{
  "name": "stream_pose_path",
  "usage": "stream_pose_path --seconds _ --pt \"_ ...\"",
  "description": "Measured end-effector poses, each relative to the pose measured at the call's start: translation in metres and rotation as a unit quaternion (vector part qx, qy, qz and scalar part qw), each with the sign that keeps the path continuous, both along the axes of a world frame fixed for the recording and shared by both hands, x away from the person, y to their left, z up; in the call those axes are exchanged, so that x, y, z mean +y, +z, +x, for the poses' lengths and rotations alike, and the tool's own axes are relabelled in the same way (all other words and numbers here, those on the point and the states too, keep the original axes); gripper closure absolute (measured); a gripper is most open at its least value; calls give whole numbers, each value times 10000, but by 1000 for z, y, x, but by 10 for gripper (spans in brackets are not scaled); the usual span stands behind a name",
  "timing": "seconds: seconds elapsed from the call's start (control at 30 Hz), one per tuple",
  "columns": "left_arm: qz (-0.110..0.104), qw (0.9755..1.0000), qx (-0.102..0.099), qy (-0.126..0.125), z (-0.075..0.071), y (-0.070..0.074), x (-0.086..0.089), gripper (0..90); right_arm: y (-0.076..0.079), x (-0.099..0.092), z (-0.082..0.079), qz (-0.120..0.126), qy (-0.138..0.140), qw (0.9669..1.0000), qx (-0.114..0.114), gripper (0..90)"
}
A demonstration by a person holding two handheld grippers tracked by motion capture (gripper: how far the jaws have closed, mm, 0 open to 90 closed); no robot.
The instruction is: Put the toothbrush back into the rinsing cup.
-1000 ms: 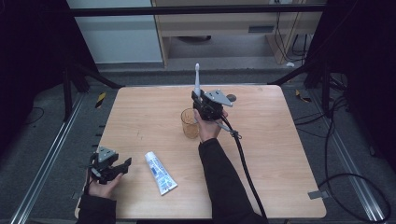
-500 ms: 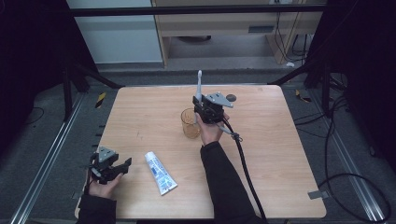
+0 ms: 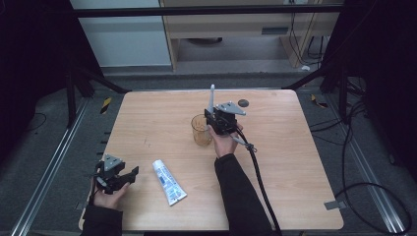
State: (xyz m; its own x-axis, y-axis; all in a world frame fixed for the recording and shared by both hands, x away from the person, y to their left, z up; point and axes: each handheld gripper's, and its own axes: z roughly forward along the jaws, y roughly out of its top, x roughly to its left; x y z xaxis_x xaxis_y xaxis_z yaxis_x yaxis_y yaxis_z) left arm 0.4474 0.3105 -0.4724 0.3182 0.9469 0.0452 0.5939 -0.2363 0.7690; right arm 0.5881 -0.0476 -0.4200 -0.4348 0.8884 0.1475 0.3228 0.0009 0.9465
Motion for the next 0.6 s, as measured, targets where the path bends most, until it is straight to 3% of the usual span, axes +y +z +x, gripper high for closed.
stream_pose_path --seconds 0.33,0.6 --pt "5 10000 -5 0 0 0 0 416 -4 2 -3 -261 99 9996 102 667" --pt "10 10000 -4 -4 0 0 0 416 -5 2 -3 -316 151 9991 219 666"
